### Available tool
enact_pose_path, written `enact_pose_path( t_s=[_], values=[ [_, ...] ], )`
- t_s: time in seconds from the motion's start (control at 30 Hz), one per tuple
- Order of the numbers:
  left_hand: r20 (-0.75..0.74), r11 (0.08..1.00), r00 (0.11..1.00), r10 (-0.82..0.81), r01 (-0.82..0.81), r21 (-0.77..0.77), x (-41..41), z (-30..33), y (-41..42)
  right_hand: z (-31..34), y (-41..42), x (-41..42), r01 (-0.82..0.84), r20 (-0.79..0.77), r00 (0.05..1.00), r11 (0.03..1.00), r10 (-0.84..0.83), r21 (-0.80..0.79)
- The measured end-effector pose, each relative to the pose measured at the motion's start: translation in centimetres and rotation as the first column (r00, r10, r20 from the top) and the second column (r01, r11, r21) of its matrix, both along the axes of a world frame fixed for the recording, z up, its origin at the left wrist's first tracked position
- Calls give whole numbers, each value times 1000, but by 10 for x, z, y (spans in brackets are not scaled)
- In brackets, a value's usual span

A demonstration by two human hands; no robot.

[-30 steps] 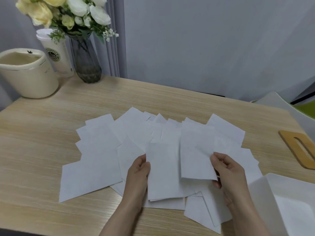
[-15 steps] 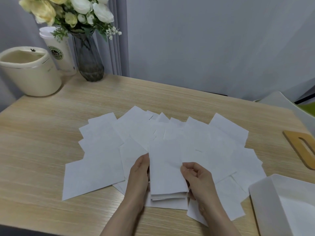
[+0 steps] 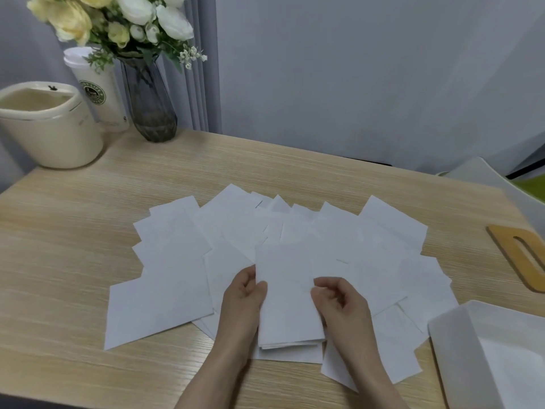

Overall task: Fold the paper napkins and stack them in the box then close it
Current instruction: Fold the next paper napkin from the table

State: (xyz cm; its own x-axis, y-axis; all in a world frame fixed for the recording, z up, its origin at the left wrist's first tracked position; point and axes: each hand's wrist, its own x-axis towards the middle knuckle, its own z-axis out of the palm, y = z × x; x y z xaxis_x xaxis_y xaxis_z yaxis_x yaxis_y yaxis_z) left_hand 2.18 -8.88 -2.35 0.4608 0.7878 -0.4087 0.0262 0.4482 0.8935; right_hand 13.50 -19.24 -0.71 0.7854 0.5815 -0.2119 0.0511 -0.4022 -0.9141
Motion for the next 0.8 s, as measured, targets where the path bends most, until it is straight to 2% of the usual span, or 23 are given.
enact_pose_path(
  t_s=[0.1, 0.17, 0.23, 0.3, 0.5, 0.6, 0.8],
  values=[
    [30, 1000, 999, 15, -15, 0, 1, 4, 0, 6, 0, -4, -34, 140, 990, 998, 28, 44],
    [54, 1000, 998, 10, -10, -3, 2, 8, -1, 9, 2, -6, -64, 96, 994, 996, 58, 69],
    [62, 1000, 998, -6, 6, 9, 3, 11, -3, 11, 3, -7, -100, -36, 994, 987, 105, 128],
    [41, 998, 998, -43, 41, 53, 5, 14, -7, 11, 3, -9, -140, -103, 982, 977, 158, 163],
    [-23, 973, 993, -112, 115, 200, 8, 18, -16, 8, 2, -14, -201, -54, 977, 975, 207, 98],
    [-6, 975, 999, -43, 43, 216, 9, 17, -16, 10, 0, -14, -212, -103, 969, 968, 227, 135],
    [97, 949, 966, 241, -255, 184, 17, 18, -12, 13, -4, -16, -109, -142, 980, 971, 141, 214]
  ],
)
